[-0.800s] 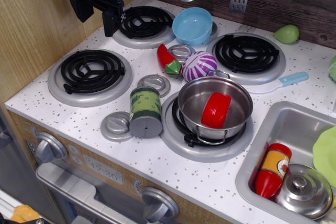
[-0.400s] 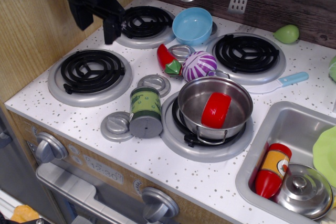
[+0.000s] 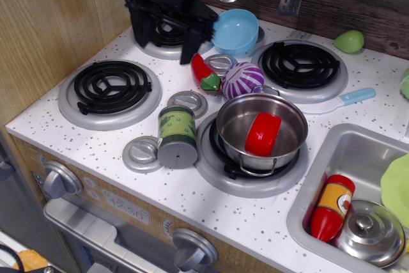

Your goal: Take sushi out of pan

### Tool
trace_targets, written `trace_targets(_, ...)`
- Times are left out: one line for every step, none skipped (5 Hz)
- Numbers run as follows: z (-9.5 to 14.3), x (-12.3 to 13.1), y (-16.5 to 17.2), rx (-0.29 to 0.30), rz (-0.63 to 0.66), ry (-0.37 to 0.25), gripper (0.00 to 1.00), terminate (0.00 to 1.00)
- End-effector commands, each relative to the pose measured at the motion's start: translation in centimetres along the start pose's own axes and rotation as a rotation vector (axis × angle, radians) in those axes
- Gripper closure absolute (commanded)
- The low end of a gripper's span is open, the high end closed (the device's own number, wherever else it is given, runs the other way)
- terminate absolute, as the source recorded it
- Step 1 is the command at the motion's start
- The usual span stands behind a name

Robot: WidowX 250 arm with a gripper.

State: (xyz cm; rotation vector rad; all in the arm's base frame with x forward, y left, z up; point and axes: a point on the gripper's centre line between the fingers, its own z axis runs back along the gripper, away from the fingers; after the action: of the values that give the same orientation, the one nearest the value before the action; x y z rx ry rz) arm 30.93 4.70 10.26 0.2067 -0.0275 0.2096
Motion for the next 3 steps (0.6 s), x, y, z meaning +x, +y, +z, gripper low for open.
trace_targets(3.4,-1.1,-5.5,-0.049,0.142,-0.014,0.00,0.00)
trace_targets(2.8,-1.9,-8.9,-0.055,0.143,-0.055,0.00,0.00)
trace_targets(1.2,-2.3,-10.3,-0.093,0.077,-0.082,0.00,0.00)
